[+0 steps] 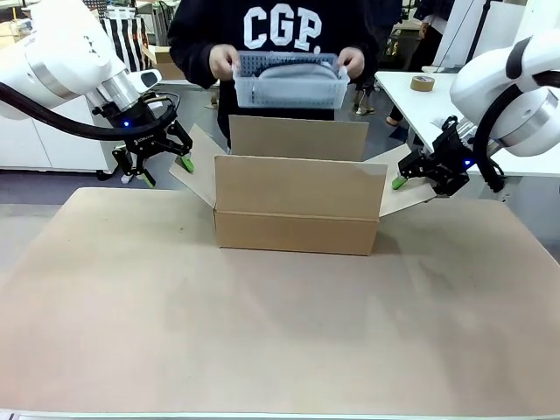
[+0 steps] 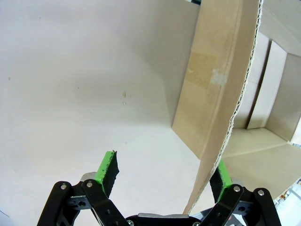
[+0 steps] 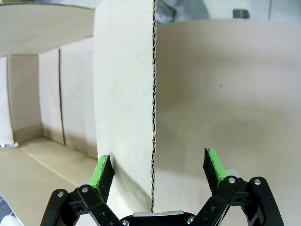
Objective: Pack the gift set into the box.
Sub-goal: Lift both hands away from the flaps of the Package Box.
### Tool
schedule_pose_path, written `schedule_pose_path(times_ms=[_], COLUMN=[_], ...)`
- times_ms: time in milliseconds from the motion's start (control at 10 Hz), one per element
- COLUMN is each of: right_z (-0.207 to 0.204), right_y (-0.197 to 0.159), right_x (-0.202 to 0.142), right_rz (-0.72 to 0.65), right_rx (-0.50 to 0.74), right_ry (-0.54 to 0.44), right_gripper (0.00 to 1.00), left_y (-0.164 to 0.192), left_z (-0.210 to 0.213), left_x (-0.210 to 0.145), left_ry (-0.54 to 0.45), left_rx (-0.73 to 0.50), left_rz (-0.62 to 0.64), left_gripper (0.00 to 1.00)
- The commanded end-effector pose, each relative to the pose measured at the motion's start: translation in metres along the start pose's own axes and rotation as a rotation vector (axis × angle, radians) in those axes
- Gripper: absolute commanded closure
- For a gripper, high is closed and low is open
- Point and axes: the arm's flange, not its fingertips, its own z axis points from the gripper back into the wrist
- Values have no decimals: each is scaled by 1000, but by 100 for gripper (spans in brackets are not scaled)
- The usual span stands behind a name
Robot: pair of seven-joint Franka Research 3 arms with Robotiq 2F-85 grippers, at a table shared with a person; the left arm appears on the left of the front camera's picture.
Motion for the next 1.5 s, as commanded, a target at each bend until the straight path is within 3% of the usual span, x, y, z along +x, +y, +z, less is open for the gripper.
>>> schedule_pose_path(times_ms=[0, 1400], right_z=[3, 3], right_y=[5, 5], right_x=[2, 2], right_rz=[-15, -15], right_rx=[-23, -23], right_ry=[-10, -10], right_gripper=[0, 0], left_y=[0, 0], left_z=[2, 2], left_x=[0, 0], left_ry=[-1, -1], left_rx=[15, 15], left_rz=[11, 11], left_gripper=[0, 0])
